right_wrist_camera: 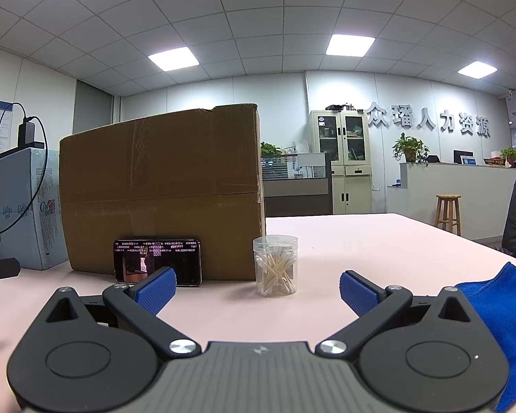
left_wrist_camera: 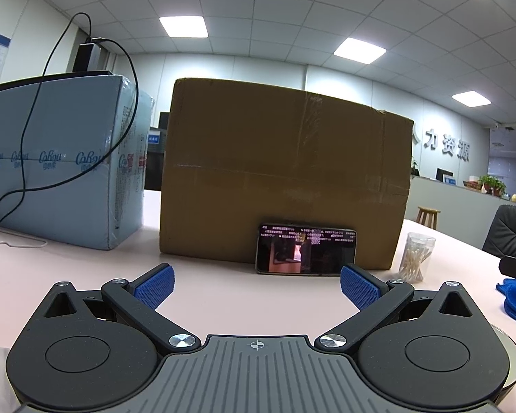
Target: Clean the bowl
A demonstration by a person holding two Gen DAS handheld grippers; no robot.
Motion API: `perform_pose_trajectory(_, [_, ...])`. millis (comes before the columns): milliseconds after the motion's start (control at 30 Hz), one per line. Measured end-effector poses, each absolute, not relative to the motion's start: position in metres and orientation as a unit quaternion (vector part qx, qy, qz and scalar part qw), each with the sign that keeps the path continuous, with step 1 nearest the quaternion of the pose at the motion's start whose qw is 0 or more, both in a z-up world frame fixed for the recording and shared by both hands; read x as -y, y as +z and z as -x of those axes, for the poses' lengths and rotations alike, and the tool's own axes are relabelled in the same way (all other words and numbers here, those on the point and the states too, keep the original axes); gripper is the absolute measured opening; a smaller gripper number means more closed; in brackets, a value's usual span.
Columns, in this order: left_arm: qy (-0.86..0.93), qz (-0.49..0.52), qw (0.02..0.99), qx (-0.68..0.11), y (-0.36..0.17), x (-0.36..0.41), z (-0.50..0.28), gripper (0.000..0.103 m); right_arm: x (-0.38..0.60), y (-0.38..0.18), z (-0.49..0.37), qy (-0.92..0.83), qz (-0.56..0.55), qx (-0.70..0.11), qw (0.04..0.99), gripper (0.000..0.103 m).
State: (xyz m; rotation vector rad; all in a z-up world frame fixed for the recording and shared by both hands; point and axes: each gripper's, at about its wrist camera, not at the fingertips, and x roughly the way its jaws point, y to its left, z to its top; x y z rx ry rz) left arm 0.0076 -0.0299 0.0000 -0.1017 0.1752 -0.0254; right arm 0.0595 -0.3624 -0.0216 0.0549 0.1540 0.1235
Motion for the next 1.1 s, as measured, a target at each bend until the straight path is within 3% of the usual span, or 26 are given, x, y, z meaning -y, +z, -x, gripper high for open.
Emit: perform_pose_trajectory(1100, [-0.015, 0.048, 0.995, -0.086, 0.0000, 0.0309, -0.0062, 0.103, 0.3612, -0.0214, -0.0624, 0.062, -0.027, -0.079, 0.995, 0.103])
